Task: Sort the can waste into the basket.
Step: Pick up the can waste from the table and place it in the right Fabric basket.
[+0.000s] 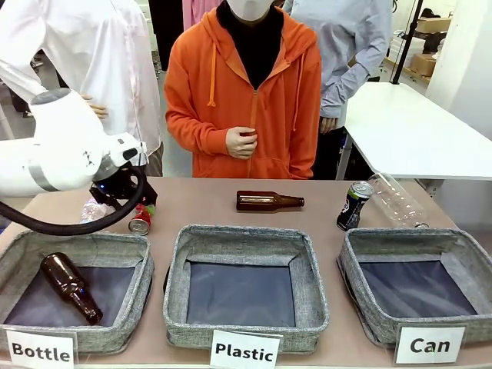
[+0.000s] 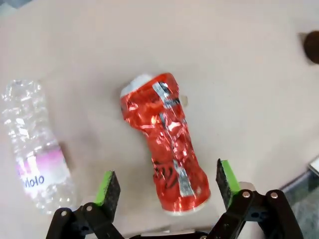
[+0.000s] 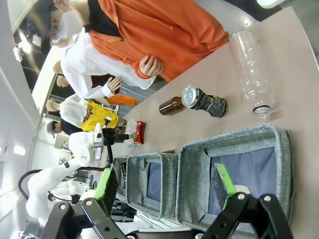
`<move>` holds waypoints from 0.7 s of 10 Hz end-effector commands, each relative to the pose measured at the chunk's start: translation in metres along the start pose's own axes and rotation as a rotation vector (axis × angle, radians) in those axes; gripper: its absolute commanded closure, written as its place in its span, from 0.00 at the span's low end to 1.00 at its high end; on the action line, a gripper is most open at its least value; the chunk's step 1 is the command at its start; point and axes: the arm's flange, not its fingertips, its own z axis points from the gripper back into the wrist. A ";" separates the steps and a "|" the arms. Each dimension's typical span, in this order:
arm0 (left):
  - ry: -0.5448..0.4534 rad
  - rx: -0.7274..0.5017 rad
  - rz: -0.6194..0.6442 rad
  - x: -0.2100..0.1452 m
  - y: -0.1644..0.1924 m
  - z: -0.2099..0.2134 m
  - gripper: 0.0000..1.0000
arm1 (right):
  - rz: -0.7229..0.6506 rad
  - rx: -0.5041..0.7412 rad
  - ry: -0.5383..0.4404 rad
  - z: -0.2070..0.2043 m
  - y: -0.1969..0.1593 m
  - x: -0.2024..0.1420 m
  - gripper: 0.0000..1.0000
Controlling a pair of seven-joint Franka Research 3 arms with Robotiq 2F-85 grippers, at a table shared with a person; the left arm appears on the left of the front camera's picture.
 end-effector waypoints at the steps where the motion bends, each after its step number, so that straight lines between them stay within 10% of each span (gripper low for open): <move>1: 0.012 0.053 0.025 0.012 -0.010 -0.013 0.00 | 0.026 0.023 -0.018 0.000 -0.001 0.002 0.00; 3: 0.008 0.053 0.028 0.014 -0.011 -0.019 0.00 | 0.026 0.023 -0.018 0.000 -0.001 0.002 0.00; 4: 0.020 0.063 0.032 0.015 -0.010 -0.021 0.60 | 0.026 0.023 -0.018 0.000 -0.001 0.002 0.00; 5: 0.022 0.060 0.037 0.015 -0.011 -0.021 0.60 | 0.026 0.023 -0.018 0.000 -0.001 0.002 0.00; 6: 0.035 0.071 0.041 0.017 -0.010 -0.023 1.00 | 0.026 0.023 -0.018 0.000 -0.001 0.002 0.00; 7: 0.048 0.075 0.045 0.018 -0.009 -0.023 0.65 | 0.026 0.023 -0.018 0.000 -0.001 0.002 0.00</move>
